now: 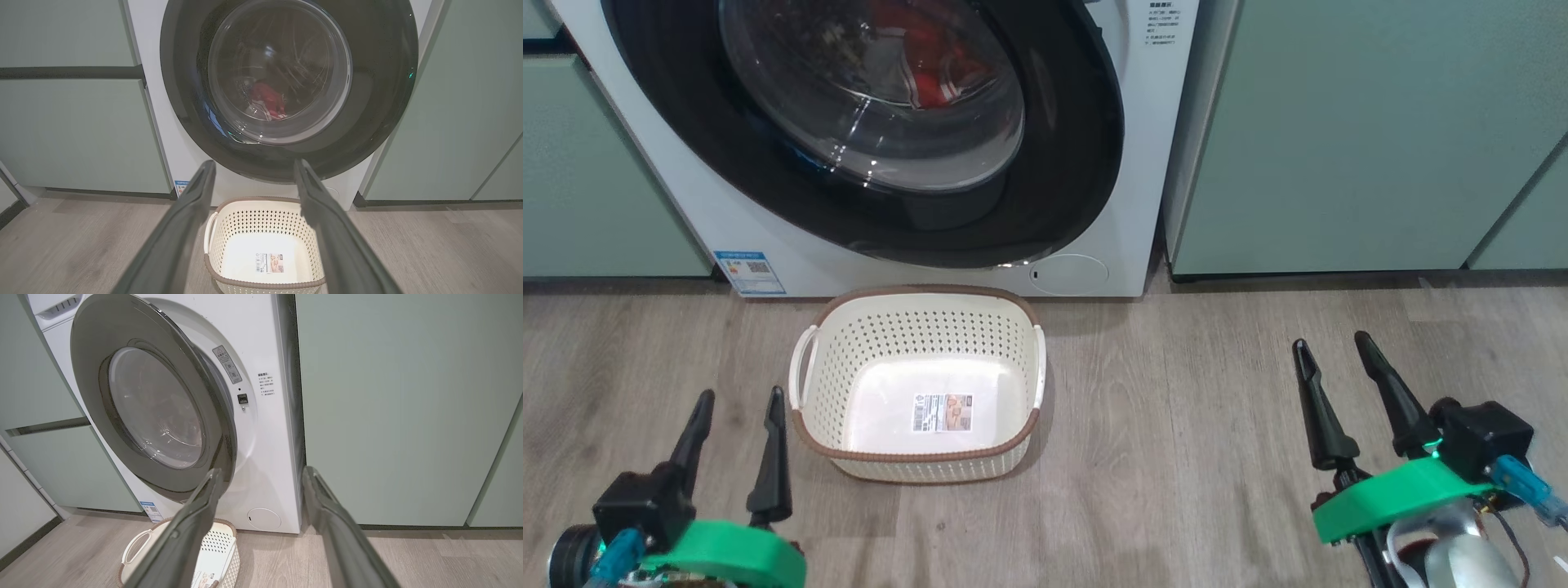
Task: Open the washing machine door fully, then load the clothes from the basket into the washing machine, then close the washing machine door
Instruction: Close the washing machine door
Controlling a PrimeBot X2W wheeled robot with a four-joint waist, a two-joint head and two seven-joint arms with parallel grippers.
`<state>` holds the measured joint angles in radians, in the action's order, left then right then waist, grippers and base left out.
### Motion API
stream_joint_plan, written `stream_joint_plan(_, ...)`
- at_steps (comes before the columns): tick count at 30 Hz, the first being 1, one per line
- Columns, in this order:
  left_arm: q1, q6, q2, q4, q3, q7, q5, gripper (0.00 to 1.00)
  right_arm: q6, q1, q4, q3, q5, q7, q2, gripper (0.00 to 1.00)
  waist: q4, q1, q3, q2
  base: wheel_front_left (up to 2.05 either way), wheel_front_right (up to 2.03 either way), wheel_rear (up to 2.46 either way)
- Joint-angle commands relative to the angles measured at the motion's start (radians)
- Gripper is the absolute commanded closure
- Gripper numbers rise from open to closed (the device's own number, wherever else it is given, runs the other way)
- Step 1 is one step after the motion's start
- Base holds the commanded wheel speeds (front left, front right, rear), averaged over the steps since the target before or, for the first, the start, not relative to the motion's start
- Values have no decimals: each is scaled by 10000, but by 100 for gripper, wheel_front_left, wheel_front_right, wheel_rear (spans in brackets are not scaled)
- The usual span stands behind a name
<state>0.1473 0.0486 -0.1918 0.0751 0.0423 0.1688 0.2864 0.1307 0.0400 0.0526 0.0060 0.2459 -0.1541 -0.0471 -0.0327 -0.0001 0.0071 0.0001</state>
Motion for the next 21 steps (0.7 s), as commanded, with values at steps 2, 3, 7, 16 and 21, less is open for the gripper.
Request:
stream_joint_plan(2, -341, 80, -214, 280, -255, 99, -140, 0, 0, -176, -441, 186, -89, 73, -31, 0, 21, 1, 6, -1, 0, 0, 0)
stream_joint_plan(3, -349, 88, -220, 261, -235, 108, -160, 0, 0, -164, -456, 182, -94, 83, -31, 0, 25, 1, 7, -1, 0, 0, 0)
stream_joint_plan(7, -406, 166, -319, 174, -147, 118, -351, 0, 0, -153, -494, 183, -95, 121, -31, 0, 8, 1, 19, -1, 0, 0, 0)
stream_joint_plan(16, -419, 301, -363, 210, -98, 78, -402, 0, 0, -166, -490, 169, -42, 75, -31, 0, -54, 1, 35, -1, 0, 0, 0)
stream_joint_plan(21, -426, 387, -363, 295, -69, 34, -413, 0, 0, -204, -469, 174, -22, 40, -31, 0, -70, 1, 76, -1, 0, 0, 0)
